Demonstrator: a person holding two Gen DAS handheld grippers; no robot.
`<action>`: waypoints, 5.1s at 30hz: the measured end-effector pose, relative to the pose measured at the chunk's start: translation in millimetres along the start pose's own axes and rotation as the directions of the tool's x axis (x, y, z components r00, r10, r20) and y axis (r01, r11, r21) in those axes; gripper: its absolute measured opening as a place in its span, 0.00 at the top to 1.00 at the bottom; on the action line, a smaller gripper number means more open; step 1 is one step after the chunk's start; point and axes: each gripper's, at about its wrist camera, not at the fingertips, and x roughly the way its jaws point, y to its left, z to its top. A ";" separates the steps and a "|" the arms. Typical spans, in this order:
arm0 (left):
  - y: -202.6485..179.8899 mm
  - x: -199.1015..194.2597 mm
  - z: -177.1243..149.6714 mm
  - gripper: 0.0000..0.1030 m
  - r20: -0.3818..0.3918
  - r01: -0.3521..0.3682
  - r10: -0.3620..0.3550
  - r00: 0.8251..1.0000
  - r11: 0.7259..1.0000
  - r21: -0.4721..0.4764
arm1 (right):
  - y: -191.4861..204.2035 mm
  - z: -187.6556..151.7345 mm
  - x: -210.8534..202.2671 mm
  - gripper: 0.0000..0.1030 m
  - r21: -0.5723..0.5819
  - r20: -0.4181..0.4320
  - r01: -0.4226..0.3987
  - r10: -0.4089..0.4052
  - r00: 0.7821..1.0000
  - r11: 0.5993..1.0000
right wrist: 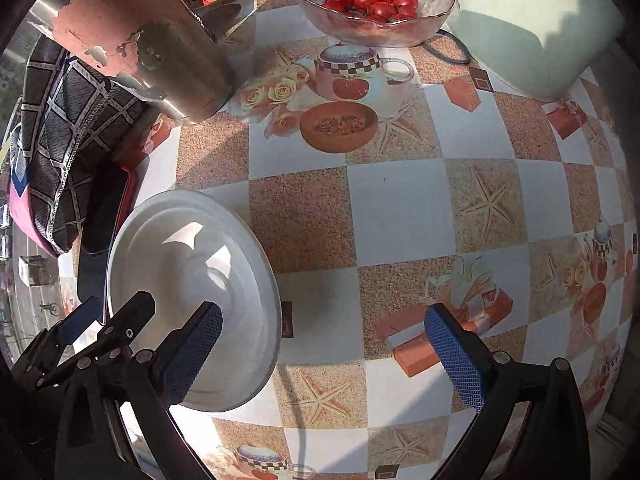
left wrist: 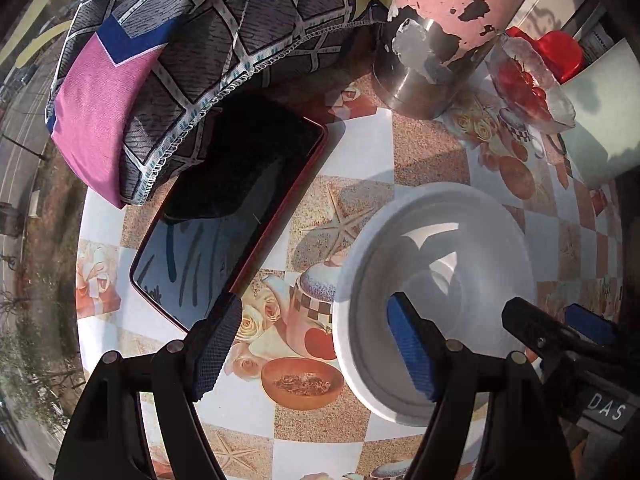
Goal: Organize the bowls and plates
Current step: 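Move both tools to the rim of the white bowl beside the phone, then lift the white bowl with both tools and carry it over the stacked bowls, then lower the white bowl into the stacked bowls and open both tools, then move both open tools to the rim of the stacked white bowls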
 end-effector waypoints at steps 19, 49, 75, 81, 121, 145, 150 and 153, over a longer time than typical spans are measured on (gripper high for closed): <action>-26.4 18.0 10.4 0.73 -0.076 0.113 -0.105 0.992 0.989 0.100 | 18.4 -16.7 27.2 0.82 -0.116 -0.077 -0.081 0.072 0.994 0.990; -32.7 -26.0 -149.0 0.75 -0.107 0.081 -0.055 0.993 0.962 0.261 | -3.0 -173.9 7.1 0.82 -0.011 -0.222 -0.111 0.106 0.969 0.994; -66.2 -99.0 -206.3 0.75 -0.033 0.120 -0.117 0.993 0.920 0.372 | -61.2 -224.4 -84.6 0.82 0.036 -0.106 -0.130 0.133 0.985 0.991; -88.5 -112.2 -218.1 0.75 -0.028 0.131 -0.133 0.991 0.882 0.453 | -77.2 -241.7 -95.5 0.82 0.076 -0.082 -0.131 0.137 0.987 0.988; -61.1 -158.4 -214.3 0.23 0.016 0.266 -0.301 0.953 0.864 0.428 | -213.9 -321.3 -113.6 0.04 0.481 0.039 0.001 -0.022 0.999 0.877; -71.5 -173.5 -284.6 0.23 0.052 0.153 -0.169 0.984 0.962 0.227 | -229.5 -343.7 -107.8 0.04 0.306 -0.038 -0.013 0.026 0.999 0.952; -93.7 -146.6 -301.9 0.23 -0.042 0.142 -0.136 0.990 0.958 0.248 | -223.6 -339.9 -102.8 0.04 0.250 -0.066 -0.027 0.045 0.997 0.968; -102.8 -142.8 -303.7 0.23 -0.057 0.131 -0.120 0.991 0.955 0.267 | -225.3 -338.5 -98.7 0.04 0.241 -0.082 -0.041 0.062 0.995 0.970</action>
